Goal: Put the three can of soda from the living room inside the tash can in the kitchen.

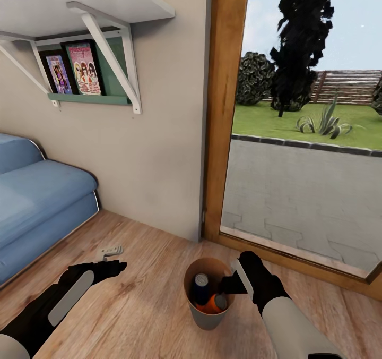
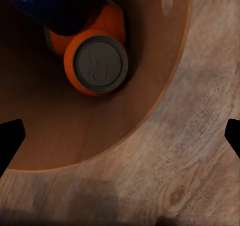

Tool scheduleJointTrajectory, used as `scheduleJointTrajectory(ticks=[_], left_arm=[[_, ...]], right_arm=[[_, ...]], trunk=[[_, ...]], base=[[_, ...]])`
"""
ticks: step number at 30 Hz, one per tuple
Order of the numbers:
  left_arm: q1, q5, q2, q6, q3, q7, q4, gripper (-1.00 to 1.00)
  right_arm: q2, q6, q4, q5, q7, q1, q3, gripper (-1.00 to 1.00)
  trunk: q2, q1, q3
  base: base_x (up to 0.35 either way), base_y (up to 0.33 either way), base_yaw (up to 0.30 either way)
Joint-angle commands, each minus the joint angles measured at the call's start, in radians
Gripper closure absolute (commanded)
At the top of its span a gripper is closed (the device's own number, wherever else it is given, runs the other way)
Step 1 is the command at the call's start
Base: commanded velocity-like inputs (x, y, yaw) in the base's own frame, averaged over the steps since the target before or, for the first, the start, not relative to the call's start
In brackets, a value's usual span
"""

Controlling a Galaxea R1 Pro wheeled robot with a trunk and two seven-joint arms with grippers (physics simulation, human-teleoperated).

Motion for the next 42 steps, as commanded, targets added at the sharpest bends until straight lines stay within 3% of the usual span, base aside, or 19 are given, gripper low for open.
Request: scheduleJointTrajectory(ticks=[1,34,42], left_arm=[[0.000,0.000,0.000,0.000,0.000,0.000,0.000,-1.00],[0.000,0.001,-0.002,0.001,0.001,0.001,0.002,-1.00],[0.000,0.003,-0.002,0.002,0.002,0.002,0.002,-1.00]], right_arm=[[0.000,0.000,0.000,0.000,0.000,0.000,0.000,-1.00],[-0.003,0.000,-0.002,0.007,-0.001,0.000,0.001,-1.00],[-0.004,0.000,-0.002,0.008,-0.002,0.000,0.002,-1.00]], trunk=[[0.000,0.000,0.000],[0.000,0.000,0.000],[0.000,0.000,0.000]], base=[[0.000,0.000,0.000],[-0.001,0.000,0.000],[-0.172,0.000,0.000]])
